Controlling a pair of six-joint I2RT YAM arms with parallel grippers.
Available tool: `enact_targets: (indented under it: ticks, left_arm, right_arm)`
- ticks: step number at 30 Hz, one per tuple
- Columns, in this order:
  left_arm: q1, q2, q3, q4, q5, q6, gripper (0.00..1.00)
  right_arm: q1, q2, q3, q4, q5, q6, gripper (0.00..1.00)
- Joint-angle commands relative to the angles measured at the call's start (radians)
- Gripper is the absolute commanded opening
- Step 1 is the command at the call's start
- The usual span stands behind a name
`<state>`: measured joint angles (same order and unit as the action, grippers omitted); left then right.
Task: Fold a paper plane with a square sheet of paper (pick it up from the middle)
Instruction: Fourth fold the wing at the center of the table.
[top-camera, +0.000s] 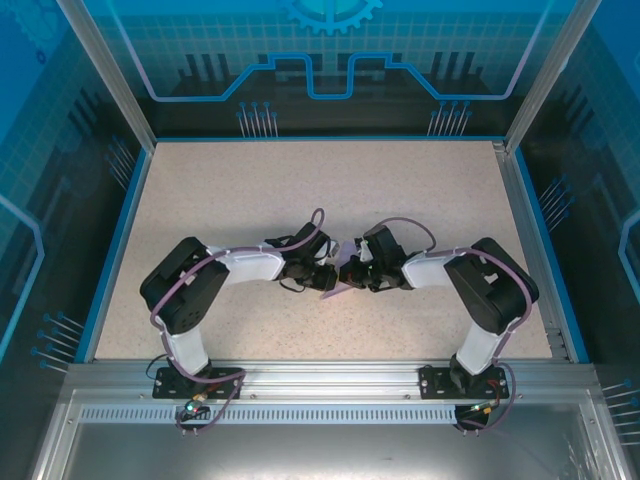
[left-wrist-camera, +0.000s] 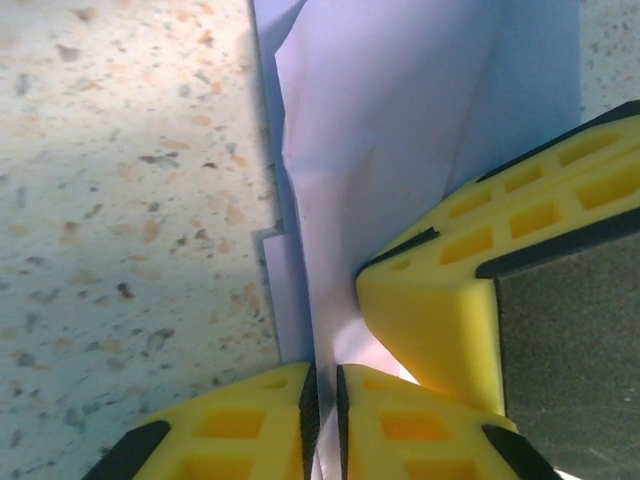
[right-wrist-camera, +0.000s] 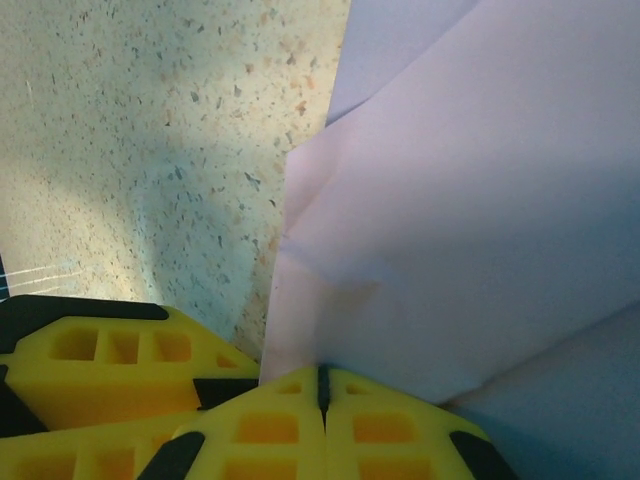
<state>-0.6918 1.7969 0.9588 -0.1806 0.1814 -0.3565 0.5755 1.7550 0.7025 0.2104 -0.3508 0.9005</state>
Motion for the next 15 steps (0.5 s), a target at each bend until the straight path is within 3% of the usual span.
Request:
enact_targets:
  ticks: [1,9,15]
  left_arm:
    - [-0.026,-0.047,0.004,-0.1,-0.015,0.031,0.21]
    - [-0.029,-0.131,0.044,-0.14,-0.056,0.035,0.31]
    - [-0.032,-0.128,0.032,-0.125,0.024,0.034,0.26]
  right_arm:
    - [0.011,0.108,-0.044,-0.147,0.114,-0.033,0.04]
    - [0.011,0.131,-0.06,-0.159,0.12,-0.057,0.04]
    - [0.007,0.133,-0.064,-0.146,0.104,-0.061,0.04]
